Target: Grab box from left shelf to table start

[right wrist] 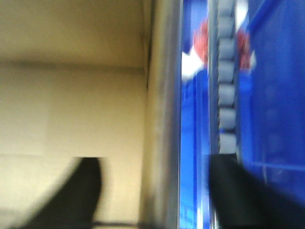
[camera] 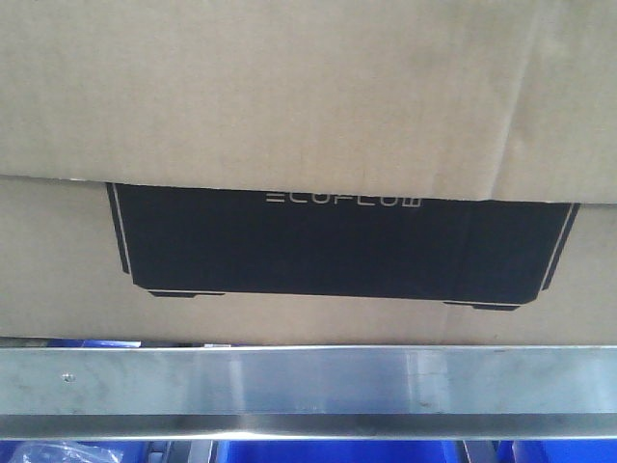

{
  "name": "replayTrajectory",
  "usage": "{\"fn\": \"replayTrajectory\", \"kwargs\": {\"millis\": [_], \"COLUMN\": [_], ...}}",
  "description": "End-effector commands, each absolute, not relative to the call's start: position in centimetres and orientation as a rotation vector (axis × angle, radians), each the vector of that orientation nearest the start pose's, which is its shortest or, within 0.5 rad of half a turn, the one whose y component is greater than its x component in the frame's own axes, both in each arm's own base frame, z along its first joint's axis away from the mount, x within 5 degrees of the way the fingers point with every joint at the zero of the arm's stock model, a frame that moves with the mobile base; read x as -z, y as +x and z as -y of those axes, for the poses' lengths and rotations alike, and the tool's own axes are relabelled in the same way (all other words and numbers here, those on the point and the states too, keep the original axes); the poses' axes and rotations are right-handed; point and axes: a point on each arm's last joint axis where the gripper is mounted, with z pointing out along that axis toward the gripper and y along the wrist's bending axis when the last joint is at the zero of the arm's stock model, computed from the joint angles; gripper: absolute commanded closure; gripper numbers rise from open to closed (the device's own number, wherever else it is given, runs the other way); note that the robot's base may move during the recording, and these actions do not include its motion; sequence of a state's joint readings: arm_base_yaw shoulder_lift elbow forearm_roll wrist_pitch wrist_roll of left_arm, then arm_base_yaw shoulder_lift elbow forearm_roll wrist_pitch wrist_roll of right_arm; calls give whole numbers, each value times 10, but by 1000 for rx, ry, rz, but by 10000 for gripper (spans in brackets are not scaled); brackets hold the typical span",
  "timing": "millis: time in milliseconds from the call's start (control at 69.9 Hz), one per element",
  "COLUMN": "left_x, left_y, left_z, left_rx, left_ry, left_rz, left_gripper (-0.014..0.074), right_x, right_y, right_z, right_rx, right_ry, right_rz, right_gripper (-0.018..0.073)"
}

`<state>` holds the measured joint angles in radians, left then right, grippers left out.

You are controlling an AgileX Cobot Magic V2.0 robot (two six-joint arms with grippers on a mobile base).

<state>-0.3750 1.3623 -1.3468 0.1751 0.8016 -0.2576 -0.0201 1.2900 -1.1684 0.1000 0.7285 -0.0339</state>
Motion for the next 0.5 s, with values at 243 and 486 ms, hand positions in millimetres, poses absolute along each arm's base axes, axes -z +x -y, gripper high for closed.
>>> {"fn": "replayTrajectory", "kwargs": {"millis": [243, 486], "left_x": [-397, -410], "left_y": [279, 267], "left_z": [101, 96], "left_rx": [165, 167], "left_ry": [219, 216], "left_rz": [-2213, -2174], "left_gripper": [699, 697], "right_x": [-379, -390], "right_y": [274, 263], "right_z": [-1, -1], "right_rx": [-69, -68], "right_ry": [19, 17], "right_rz": [-2214, -2172], "right_gripper": [501, 501]}}
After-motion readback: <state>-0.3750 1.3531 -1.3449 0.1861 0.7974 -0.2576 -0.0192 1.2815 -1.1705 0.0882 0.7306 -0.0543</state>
